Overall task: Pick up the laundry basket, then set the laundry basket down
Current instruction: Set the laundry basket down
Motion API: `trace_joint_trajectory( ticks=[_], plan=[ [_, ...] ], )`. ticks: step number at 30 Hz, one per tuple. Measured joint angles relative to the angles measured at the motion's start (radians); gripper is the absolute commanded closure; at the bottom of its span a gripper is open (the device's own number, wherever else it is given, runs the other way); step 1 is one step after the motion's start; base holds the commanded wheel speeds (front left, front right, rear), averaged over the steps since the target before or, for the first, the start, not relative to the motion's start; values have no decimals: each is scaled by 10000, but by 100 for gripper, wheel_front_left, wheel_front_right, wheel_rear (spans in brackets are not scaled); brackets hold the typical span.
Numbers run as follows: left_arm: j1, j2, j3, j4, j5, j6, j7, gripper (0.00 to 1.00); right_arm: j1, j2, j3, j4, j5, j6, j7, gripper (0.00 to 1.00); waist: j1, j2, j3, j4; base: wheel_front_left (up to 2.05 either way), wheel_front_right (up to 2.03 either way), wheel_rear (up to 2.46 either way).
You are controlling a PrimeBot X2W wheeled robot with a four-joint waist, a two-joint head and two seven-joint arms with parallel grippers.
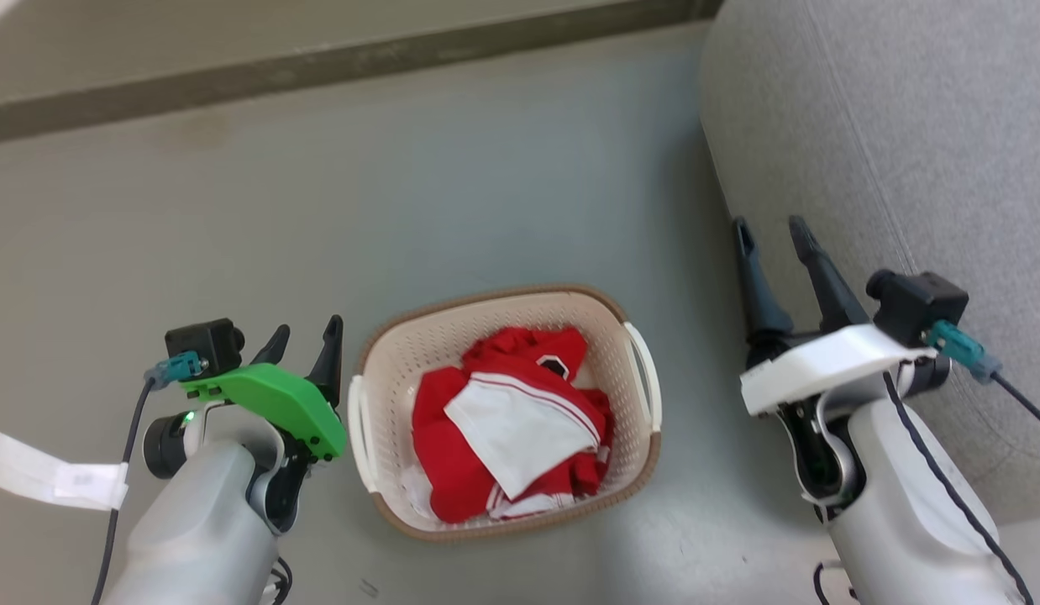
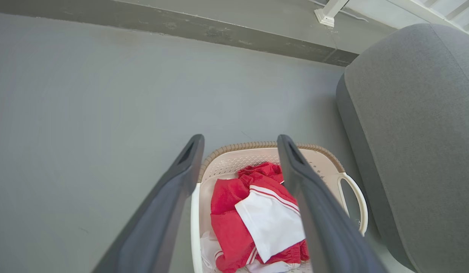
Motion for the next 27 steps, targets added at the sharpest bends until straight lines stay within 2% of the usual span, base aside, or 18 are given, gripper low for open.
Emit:
trace_joint_trajectory(
  ticks=[8,14,27],
  plan=[
    [627,441,81,-1024,81,0,-81,0,647,-105,-265,251,-104,157,0,0,0,0,-1130,487,0,0,0],
    [746,1026,1129,-2685,504,0,-81,0,985,-121,-405,219,-238,247,0,0,0,0,-1840,849,0,0,0],
    [2419,1225,2991,-5386,1741,0,-81,0,1222,-105,-777,-268,-414,261,0,0,0,0,-2375,1307,0,0,0]
  ],
)
